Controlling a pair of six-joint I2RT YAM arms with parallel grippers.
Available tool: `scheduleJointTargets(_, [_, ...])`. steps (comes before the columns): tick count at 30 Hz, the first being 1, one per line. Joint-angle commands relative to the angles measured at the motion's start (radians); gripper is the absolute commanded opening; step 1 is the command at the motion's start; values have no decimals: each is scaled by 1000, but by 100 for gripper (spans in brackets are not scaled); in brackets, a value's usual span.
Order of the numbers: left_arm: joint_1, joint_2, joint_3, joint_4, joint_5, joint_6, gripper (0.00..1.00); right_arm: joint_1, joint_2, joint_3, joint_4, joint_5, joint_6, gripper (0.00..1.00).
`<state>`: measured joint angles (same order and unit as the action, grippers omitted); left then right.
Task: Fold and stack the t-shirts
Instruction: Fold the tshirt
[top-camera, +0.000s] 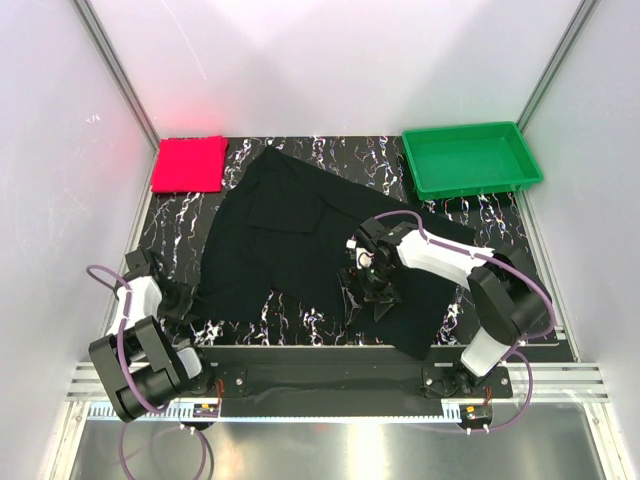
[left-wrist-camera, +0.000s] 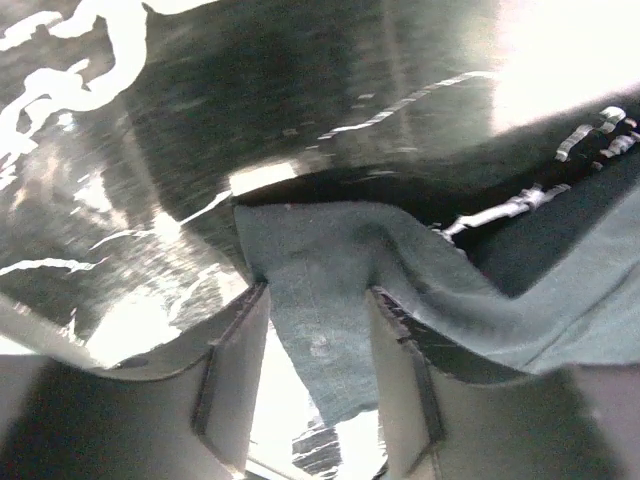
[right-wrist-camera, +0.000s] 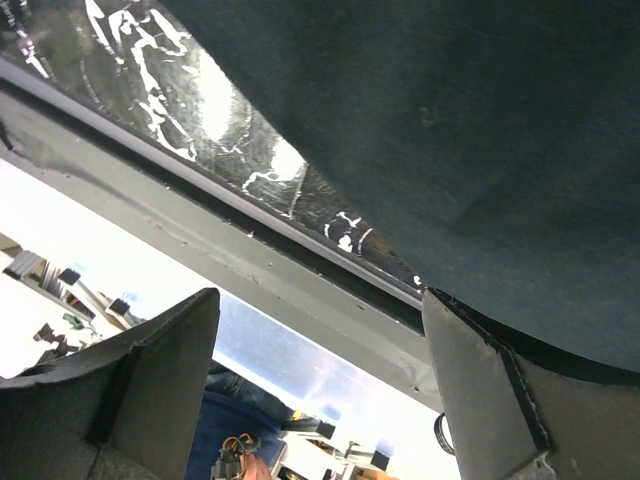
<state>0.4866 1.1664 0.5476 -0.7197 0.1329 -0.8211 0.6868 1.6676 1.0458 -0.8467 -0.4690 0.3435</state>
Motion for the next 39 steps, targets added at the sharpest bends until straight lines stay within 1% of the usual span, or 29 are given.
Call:
scheduleJointTargets(1, [6,-21,26,-18,-85,-50,52,8,-3,11,21,-66,-26,89])
scheduleJointTargets(5, [6,-7,26,-40,-131,-88,61,7,15,23,31,-89,-37,89])
scheduleJointTargets(6, [6,1,26,-41,-169,-96,62,8,23,32,29,-92,-40,90])
scheduleJointTargets(9, [7,39,55,-40,-220,-95,68,8,35,40,28,-92,-49,90])
scheduleJointTargets(13, [6,111,116,-34,-251,-70,69,8,27,40,20,-85,-67,91])
scheduleJointTargets(16, [7,168,135,-26,-265,-61,68,6,35,43,17,-76,-74,91])
scheduleJointTargets(20, [6,216,114,63,-196,-46,59,5,56,54,15,-77,-69,92])
scheduleJointTargets(21, [7,220,106,74,-172,-44,54,6,60,60,17,-77,-69,92])
scheduleJointTargets(22, [6,220,92,92,-165,-47,52,5,63,63,15,-79,-67,92])
scheduleJointTargets(24, [7,219,75,108,-167,-49,47,5,64,68,17,-80,-63,92])
scheduleJointTargets(27, [6,214,57,135,-187,-38,43,5,67,65,17,-83,-54,92])
scheduleJointTargets(28, [6,211,55,144,-187,-26,38,5,69,65,15,-83,-49,92])
scheduleJointTargets(30, [6,208,58,163,-179,-13,33,6,70,62,17,-85,-40,92])
scheduleJointTargets(31, [6,207,69,167,-176,-7,22,7,70,62,15,-85,-38,92])
scheduleJointTargets(34, [6,187,121,160,-164,36,7,5,69,59,18,-74,-28,92])
scheduleJointTargets(35, [7,176,139,132,-173,43,0,6,73,57,17,-66,-28,91])
scheduleJointTargets(38, [6,101,208,92,-220,59,0,7,87,57,9,-16,-15,88])
scheduleJointTargets(39, [6,54,241,80,-248,57,0,8,86,60,8,15,-11,83])
